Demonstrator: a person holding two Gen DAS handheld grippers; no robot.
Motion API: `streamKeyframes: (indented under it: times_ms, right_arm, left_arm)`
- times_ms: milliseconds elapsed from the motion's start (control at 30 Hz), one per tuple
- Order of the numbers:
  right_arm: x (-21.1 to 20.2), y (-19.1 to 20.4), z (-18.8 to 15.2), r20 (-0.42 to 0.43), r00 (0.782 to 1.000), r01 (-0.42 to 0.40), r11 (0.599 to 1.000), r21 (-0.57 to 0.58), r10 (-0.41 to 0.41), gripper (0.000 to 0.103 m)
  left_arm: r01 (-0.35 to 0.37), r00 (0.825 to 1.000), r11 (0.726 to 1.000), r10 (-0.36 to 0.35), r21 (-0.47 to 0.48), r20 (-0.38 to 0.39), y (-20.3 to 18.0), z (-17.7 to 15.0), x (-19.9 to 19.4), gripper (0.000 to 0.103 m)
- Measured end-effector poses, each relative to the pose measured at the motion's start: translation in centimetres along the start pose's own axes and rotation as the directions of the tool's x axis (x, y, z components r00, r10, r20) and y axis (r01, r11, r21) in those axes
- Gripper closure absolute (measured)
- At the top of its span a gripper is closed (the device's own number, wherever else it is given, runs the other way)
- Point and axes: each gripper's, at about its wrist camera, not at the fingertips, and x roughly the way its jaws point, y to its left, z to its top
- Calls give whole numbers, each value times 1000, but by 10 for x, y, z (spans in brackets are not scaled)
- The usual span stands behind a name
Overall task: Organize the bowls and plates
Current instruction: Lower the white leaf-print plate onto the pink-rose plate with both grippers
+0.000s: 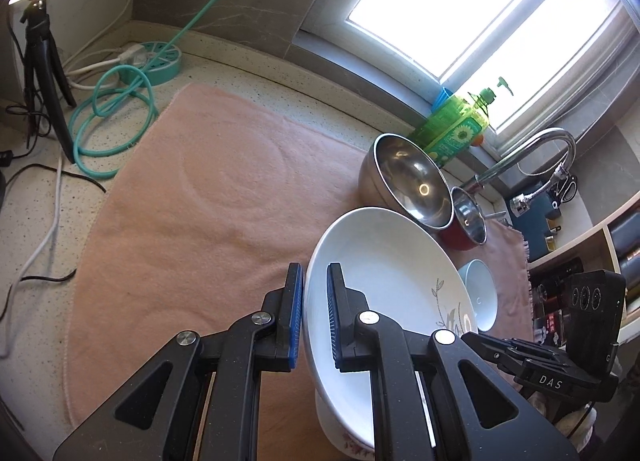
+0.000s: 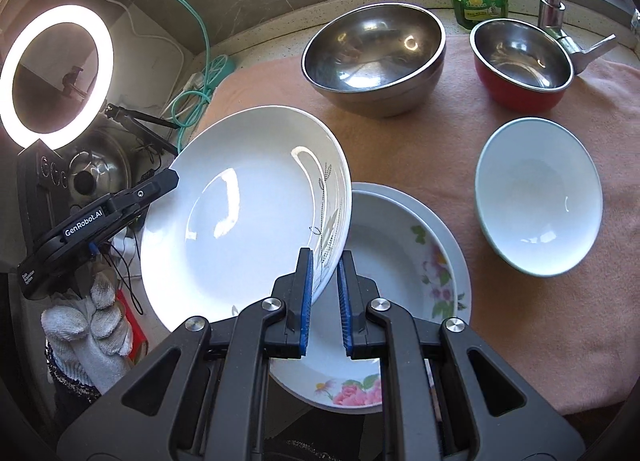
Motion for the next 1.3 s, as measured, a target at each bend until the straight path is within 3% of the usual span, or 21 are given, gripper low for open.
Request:
streamKeyframes:
  times_ms: [467,1300]
  right_arm:
    - [-11,-41,-26,-34,998,46,999,-3,-46,91]
    - [3,-52,-38,-70,994,81,996,-21,-82,91]
  left_arm:
    - [-6,997,1000,7,9,-76,-32,-44,21,93]
    - [-49,986,997,58,60,-158,-39,-66,41,93]
